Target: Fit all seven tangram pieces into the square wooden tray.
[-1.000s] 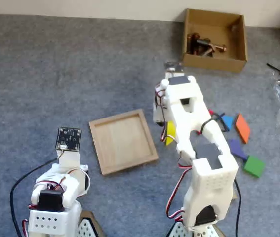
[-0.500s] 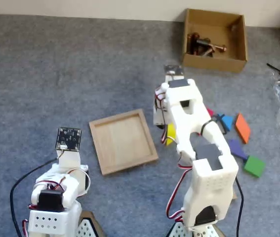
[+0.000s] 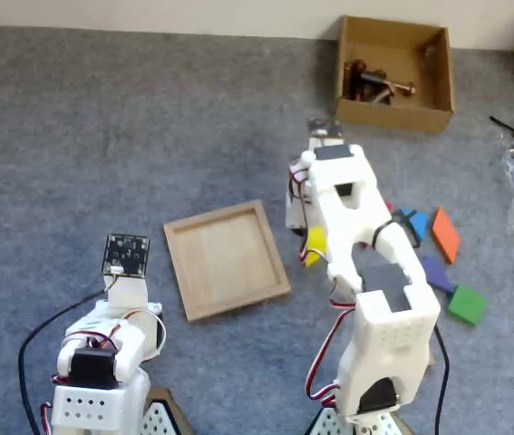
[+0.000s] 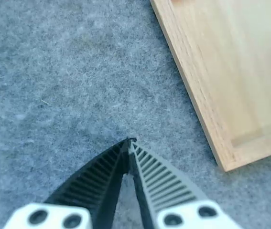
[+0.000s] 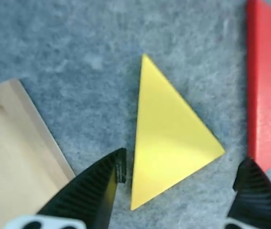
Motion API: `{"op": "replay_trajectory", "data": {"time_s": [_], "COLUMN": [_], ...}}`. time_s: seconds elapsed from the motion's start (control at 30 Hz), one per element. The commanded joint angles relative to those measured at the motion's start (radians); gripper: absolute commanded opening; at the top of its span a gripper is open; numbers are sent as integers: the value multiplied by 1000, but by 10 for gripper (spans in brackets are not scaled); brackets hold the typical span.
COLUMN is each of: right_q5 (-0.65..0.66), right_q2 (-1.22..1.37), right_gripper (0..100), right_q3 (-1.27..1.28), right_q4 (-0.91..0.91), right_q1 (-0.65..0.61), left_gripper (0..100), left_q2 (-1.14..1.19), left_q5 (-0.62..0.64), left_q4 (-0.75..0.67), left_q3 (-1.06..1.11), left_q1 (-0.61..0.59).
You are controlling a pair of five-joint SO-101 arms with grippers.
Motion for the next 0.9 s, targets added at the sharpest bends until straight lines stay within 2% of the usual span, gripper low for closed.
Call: {"op": "replay_trajectory", "data": {"time_s": [0.0,0.87], "right_q5": [-6,-5], "right_q2": [-59,-61], "right_gripper": [341,340], "right_q3": [-4,81], "right_q4": [-51,-108], "right_q1": [15,-7], "left_gripper": [5,5], "left_q2": [-7,-7], "left_q5": [8,8], "left_q4": [-2,-2], "left_q3": [19,19], "left_q1": [15,15]}}
